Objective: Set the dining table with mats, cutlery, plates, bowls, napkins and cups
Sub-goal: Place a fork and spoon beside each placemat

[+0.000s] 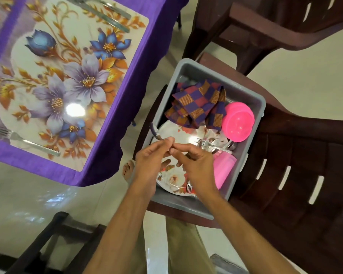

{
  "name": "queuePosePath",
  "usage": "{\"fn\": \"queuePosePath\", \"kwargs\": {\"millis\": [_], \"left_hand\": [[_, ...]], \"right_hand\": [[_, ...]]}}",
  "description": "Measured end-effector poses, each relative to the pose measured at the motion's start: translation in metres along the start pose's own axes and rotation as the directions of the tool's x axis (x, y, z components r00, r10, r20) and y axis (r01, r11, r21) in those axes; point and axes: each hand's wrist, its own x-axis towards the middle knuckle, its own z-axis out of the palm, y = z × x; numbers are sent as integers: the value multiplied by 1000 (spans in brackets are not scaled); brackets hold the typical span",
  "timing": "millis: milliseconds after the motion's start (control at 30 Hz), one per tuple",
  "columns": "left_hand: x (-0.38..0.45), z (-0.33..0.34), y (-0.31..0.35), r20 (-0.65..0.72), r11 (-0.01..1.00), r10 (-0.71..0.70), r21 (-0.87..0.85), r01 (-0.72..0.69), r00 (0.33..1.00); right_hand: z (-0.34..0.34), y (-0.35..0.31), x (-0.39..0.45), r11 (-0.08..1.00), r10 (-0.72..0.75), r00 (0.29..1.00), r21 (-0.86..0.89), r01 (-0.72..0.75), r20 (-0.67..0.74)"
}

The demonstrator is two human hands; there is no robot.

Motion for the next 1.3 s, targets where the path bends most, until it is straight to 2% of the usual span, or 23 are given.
{"fn": "queuePosePath", "kwargs": {"millis": [67, 133, 167, 233, 300, 333, 400, 533, 600, 667, 767, 833, 867, 900, 967, 1000, 1033, 1100, 1167, 1233, 1300], "left_hand": [[0, -4, -3, -43, 999, -40, -15, 40, 998], [2, -11, -6, -104, 999, -52, 5, 53, 993], [4, -15, -7, -126, 999, -52, -1, 52, 991], [6, -25, -6, -141, 999, -38, -9, 37, 989], [9, -34, -5, -132, 1000, -1, -1, 1, 991], [10, -38, -5, -126, 1000, 20, -3, -21, 992], [11, -42, -5, -128, 999, 47, -8, -48, 991], [11, -43, -7, -139, 998, 60, -15, -63, 988], [10, -43, -8, -142, 998, 61, -21, -64, 988], [8, -42, -10, -138, 998, 64, -18, -67, 988], [7, -44, -11, -123, 997, 71, -8, -72, 990], [9, -47, -12, -112, 998, 62, -8, -63, 992], [9, -48, -13, -113, 998, 55, -14, -57, 992], [10, -50, -13, -119, 998, 46, -25, -49, 992], [11, -50, -13, -134, 998, 31, -46, -37, 990], [11, -51, -14, -140, 998, 30, -46, -37, 990], [12, -51, -14, -141, 999, 35, -36, -41, 989], [13, -52, -15, -120, 998, 56, 1, -57, 991], [13, -52, -16, -102, 998, 62, 17, -61, 993], [14, -50, -13, -113, 999, 42, 0, -43, 993], [16, -47, -11, -118, 999, 24, -26, -27, 993]], "right_hand": [[-2, 8, -8, 976, -109, 991, -181, 120, 72], [-17, 19, -9, 882, -197, 961, -392, 259, 192], [-29, 25, -5, 826, -222, 955, -482, 293, 198], [-61, 34, 12, 707, -254, 965, -667, 236, 72], [-97, 42, 33, 559, -276, 958, -824, 88, -84], [-112, 45, 43, 477, -275, 955, -878, 35, -111], [-130, 49, 58, 329, -244, 969, -944, 38, -46], [-131, 57, 77, 127, -195, 963, -969, 212, 185], [-122, 62, 83, 35, -162, 967, -978, 203, 195], [-114, 64, 86, 15, -143, 977, -987, 159, 156], [-111, 64, 89, 44, -152, 981, -991, 129, 121], [-111, 60, 90, 142, -181, 980, -984, 105, 79], [-111, 57, 88, 242, -208, 976, -964, 108, 57], [-110, 51, 85, 398, -224, 974, -909, 123, 34], [-107, 38, 79, 760, -154, 988, -643, 98, -31], [-107, 35, 76, 864, -103, 994, -499, 67, -45], [-107, 32, 74, 905, -87, 995, -422, 60, -45], [-108, 27, 69, 925, -94, 994, -374, 70, -47], [-110, 26, 65, 943, -45, 996, -331, 18, -73], [-112, 29, 63, 928, 21, 993, -368, -62, -115], [-114, 34, 61, 845, 50, 986, -520, -125, -156]]}}
